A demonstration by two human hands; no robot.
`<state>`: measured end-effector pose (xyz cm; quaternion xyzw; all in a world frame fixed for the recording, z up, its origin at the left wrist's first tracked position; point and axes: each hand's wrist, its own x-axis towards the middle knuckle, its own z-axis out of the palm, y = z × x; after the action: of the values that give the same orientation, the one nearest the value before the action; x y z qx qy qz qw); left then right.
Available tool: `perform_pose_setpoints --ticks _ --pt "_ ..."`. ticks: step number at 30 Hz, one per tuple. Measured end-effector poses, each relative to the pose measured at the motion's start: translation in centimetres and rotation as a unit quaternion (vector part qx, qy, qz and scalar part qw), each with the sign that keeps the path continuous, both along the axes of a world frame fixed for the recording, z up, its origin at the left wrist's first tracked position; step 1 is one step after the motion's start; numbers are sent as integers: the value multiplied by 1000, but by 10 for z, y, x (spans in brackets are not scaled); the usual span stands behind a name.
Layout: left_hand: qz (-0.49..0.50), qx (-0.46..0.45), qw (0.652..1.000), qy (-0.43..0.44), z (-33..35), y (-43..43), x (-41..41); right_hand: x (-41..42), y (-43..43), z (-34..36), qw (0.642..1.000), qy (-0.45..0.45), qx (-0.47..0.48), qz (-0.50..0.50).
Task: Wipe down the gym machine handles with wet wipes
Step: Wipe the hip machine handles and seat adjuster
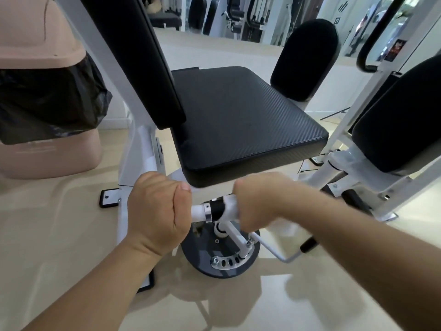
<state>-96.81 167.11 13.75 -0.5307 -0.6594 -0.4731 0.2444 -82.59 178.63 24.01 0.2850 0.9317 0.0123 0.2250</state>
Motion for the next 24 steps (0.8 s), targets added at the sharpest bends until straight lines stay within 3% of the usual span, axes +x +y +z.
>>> perform_pose_setpoints --ticks 2,5,8,10,11,14,18,21,24 --pt "7 2 1000 2 -1 1 1 -12 -24 -17 992 117 47 13" --pt "16 -11 1000 2 0 1 0 -25 -52 -54 940 286 179 45" --pt "0 -52 999 4 0 -3 -3 -20 -43 -77 886 371 232 152" --pt "-4 -68 998 5 1 -5 -5 -4 -28 -68 886 351 217 210" --pt "-5 -71 997 2 1 -6 -5 5 -21 -54 911 304 195 201" --pt "-6 -68 998 -6 3 -7 -3 19 2 -17 986 141 52 76" --pt "-1 -75 997 -25 1 -5 -1 16 20 9 987 8 -127 -94" --pt "10 -64 997 -32 1 -2 1 -8 -6 -1 995 24 -85 -52" --pt "0 -56 998 -20 1 -3 -2 -20 -41 -24 982 166 71 61"
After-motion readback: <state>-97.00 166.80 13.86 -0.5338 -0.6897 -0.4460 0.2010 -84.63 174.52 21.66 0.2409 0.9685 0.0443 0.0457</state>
